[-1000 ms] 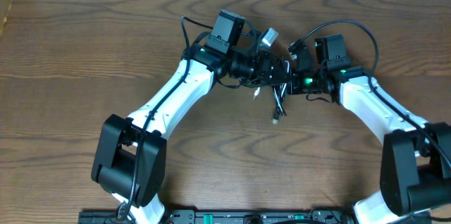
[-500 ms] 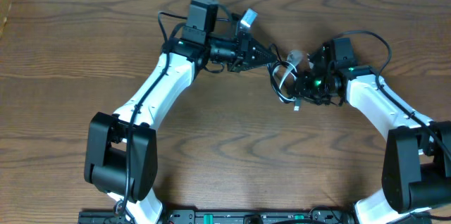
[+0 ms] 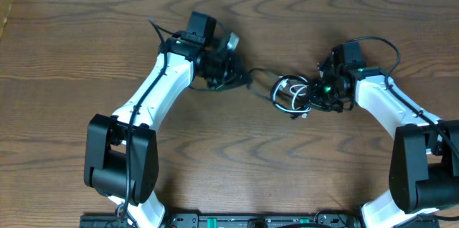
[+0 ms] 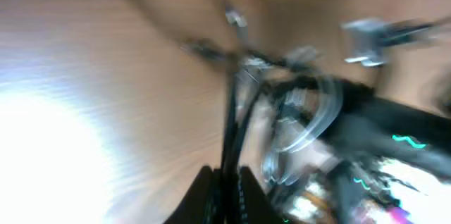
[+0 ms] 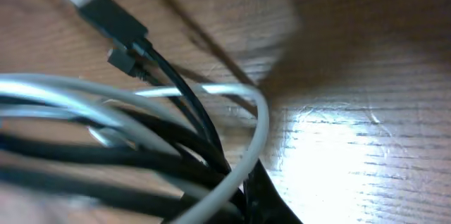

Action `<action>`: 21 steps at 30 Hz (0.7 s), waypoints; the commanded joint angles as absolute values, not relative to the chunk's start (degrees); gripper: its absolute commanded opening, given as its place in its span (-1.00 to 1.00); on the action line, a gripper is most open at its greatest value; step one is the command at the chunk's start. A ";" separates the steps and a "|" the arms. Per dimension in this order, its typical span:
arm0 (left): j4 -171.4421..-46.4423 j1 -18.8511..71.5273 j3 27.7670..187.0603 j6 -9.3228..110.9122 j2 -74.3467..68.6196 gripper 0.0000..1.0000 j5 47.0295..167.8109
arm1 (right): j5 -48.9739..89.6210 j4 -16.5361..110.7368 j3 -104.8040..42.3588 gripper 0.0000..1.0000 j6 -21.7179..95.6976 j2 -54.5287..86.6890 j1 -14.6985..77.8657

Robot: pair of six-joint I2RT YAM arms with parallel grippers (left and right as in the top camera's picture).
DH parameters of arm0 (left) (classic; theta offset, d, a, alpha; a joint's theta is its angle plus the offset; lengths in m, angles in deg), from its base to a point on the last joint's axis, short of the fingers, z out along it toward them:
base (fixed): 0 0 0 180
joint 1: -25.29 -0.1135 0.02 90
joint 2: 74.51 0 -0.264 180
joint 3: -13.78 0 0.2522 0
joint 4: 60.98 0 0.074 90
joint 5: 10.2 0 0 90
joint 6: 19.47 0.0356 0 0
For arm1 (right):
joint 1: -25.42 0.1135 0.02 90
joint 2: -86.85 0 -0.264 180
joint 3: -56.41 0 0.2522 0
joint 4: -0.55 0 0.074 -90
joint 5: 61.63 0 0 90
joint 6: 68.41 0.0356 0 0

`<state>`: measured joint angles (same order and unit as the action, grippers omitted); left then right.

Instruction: Untangle cables

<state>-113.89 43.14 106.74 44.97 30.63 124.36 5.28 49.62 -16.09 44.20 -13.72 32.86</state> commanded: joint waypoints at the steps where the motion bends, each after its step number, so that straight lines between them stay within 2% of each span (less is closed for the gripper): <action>1: -118.77 41.74 107.26 49.12 29.76 -0.85 97.83 | 9.73 51.15 -15.61 -0.98 43.28 -12.78 29.39; 7: -123.60 41.34 107.26 49.17 29.76 -0.85 87.73 | 19.88 54.46 -15.61 -0.98 46.02 -12.80 25.45; 11: -125.56 41.36 107.26 50.70 29.76 -0.85 86.11 | 24.73 56.18 -15.61 -0.98 47.96 -12.80 24.86; 14: -126.37 41.45 107.26 50.83 29.76 -0.85 86.68 | 21.58 55.55 -15.61 -0.98 46.50 -12.80 25.12; 17: -126.00 42.06 107.26 51.26 29.76 -0.85 91.11 | 13.97 53.71 -15.61 -0.97 41.25 -12.78 26.41; 21: -121.67 43.57 107.26 57.89 29.76 -0.85 110.61 | 10.32 51.00 -15.63 -0.97 38.41 -12.76 29.41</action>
